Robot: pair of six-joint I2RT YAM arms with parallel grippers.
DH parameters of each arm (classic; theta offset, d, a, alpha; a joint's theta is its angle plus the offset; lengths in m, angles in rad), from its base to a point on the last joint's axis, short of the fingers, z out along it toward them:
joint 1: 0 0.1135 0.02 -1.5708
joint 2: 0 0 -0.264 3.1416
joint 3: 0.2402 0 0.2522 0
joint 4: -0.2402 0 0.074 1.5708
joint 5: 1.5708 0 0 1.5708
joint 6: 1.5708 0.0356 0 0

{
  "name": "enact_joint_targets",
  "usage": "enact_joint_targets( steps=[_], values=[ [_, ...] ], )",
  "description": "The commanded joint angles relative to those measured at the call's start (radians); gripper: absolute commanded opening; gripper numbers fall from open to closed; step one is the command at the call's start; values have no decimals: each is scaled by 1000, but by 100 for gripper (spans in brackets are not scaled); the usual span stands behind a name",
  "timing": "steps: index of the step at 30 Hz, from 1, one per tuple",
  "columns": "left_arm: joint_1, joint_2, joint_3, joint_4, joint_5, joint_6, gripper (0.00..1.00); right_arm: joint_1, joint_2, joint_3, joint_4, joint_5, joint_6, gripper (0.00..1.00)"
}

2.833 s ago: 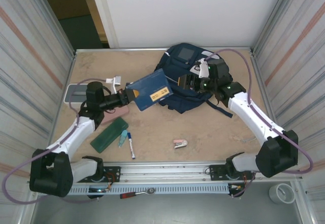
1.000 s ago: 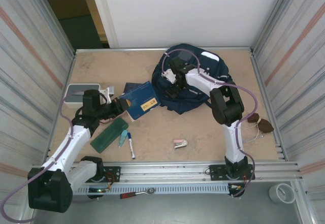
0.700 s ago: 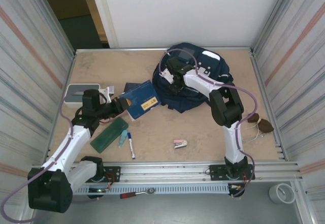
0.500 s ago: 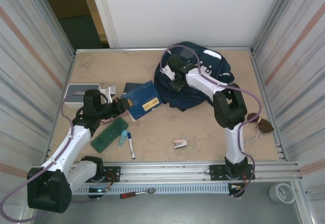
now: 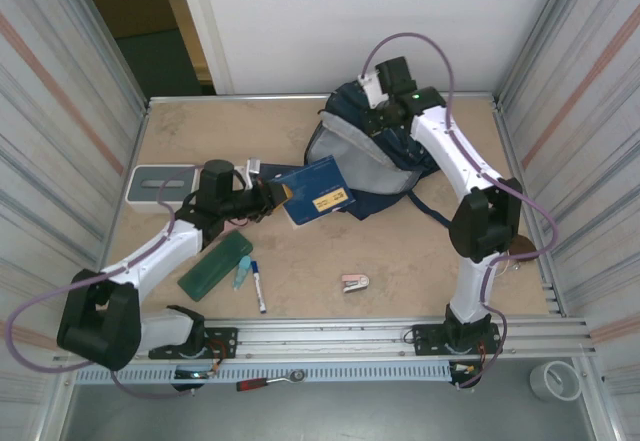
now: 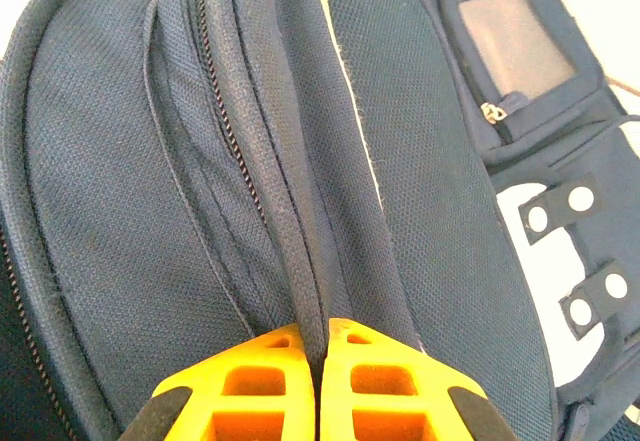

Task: Pack the student bag

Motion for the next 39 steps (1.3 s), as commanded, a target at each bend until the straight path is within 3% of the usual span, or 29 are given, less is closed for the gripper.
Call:
enact_joint_targets(
  steps=[1,6,12,20,25,30,35,39],
  values=[
    [-12,56,65,125,-4,-95,0,-25,-72,46,-13,-159,101,0],
    [-26,209,160,231,-49,-179,0,-65,-88,42,15,-309,149,0],
    [-94,484,426,290,-83,-250,0,-82,-86,42,41,-359,188,0],
    [-167,853,769,354,-233,-337,1,-92,-70,33,81,-425,237,0],
    [-185,1010,928,269,-236,-299,32,-103,-67,9,78,-410,225,0],
    [-146,924,842,218,-133,-168,56,-124,-91,-83,91,-408,171,0],
    [-106,605,536,165,-108,8,66,-133,-118,-173,94,-391,64,0],
    [-51,344,330,-16,-141,186,73,-134,-141,-266,65,-331,-4,0]
  ],
)
